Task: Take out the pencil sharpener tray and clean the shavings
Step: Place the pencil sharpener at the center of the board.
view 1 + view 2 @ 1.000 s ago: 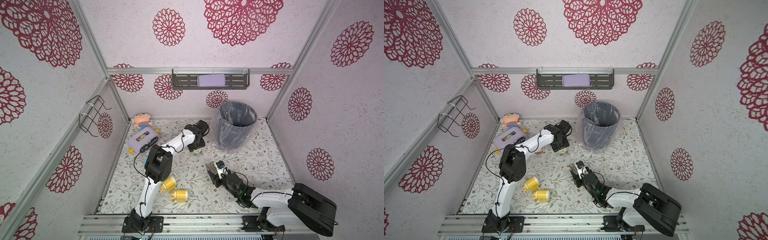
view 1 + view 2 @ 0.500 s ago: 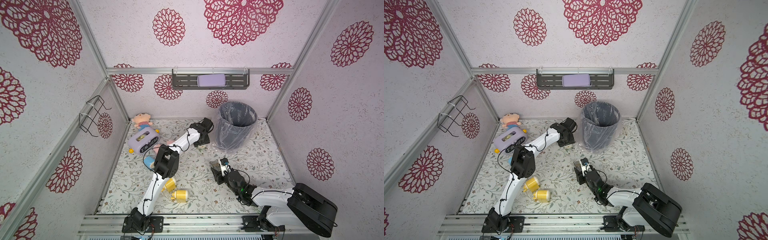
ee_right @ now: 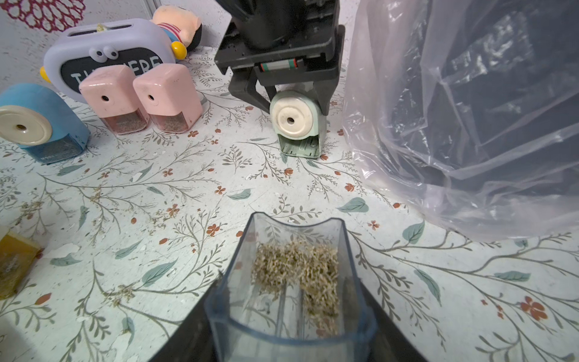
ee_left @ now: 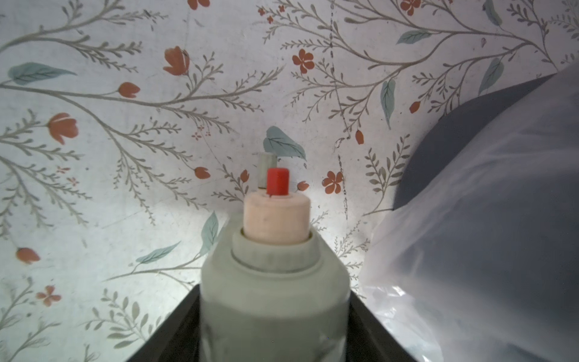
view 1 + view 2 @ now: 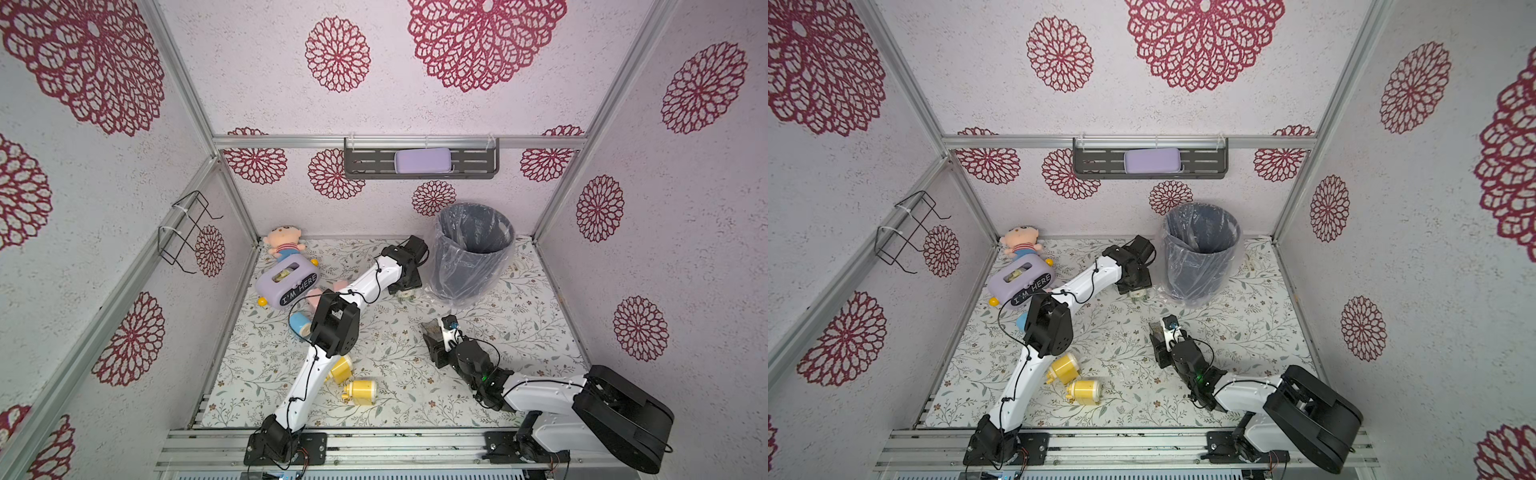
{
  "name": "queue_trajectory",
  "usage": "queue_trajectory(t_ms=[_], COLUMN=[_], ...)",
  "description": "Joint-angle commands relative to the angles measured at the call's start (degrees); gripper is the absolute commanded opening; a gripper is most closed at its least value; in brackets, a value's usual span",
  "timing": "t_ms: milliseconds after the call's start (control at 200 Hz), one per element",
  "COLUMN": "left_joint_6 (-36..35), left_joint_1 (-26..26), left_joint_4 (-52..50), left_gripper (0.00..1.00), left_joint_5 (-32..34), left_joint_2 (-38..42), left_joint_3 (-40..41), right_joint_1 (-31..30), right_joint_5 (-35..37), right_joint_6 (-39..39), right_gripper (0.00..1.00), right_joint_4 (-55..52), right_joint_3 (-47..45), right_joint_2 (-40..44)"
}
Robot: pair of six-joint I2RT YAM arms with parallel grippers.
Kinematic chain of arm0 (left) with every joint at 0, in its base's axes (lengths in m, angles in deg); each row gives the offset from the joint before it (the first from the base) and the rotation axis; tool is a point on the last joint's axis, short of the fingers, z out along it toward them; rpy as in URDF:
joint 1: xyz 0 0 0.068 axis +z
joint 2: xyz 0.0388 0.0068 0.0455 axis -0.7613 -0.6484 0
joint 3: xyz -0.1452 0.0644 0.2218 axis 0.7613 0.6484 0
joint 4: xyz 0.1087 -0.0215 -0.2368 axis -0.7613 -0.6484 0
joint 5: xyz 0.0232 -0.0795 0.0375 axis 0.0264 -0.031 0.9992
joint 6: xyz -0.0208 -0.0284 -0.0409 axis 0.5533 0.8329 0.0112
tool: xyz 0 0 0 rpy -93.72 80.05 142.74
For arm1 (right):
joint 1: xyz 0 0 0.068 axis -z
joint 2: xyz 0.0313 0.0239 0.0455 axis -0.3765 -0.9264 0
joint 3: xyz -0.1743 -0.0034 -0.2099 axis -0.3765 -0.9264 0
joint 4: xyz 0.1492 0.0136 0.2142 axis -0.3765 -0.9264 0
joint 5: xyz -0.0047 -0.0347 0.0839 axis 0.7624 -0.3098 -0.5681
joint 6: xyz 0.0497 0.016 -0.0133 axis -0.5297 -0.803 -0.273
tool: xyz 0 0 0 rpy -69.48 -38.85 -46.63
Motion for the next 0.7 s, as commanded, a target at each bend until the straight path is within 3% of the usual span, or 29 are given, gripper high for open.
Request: queue_trajectory(t_ms=[0, 280, 490, 690], left_joint_6=[-0.6, -1.0, -1.0, -4.8], left_joint_1=[-0.5, -0.9, -1.1, -3.2], left_joint_4=[-0.4, 2.4, 8.1, 13.4], left_gripper=[0.74, 0.87, 0.96, 0.98], left_joint_5=[-1.4, -2.1, -0.2, 8.5], left_joint_2=[3.0, 10.0, 22.4, 39.1], left_joint_3=[-0.4, 4.7, 18.9, 35.0], right_joint_1=[0.5, 0.6, 0.7, 0.8], right_joint_5=[0.2, 0.3, -0.9, -1.6], right_joint_6=[-1.2, -1.6, -2.4, -5.2], right_gripper=[0.38, 0.38, 0.38, 0.38], right_joint_4=[1.0, -1.6, -5.9, -14.9], right_joint_3=[0.2, 0.3, 0.9, 4.2], right_joint_2=[0.2, 2.6, 8.1, 17.1])
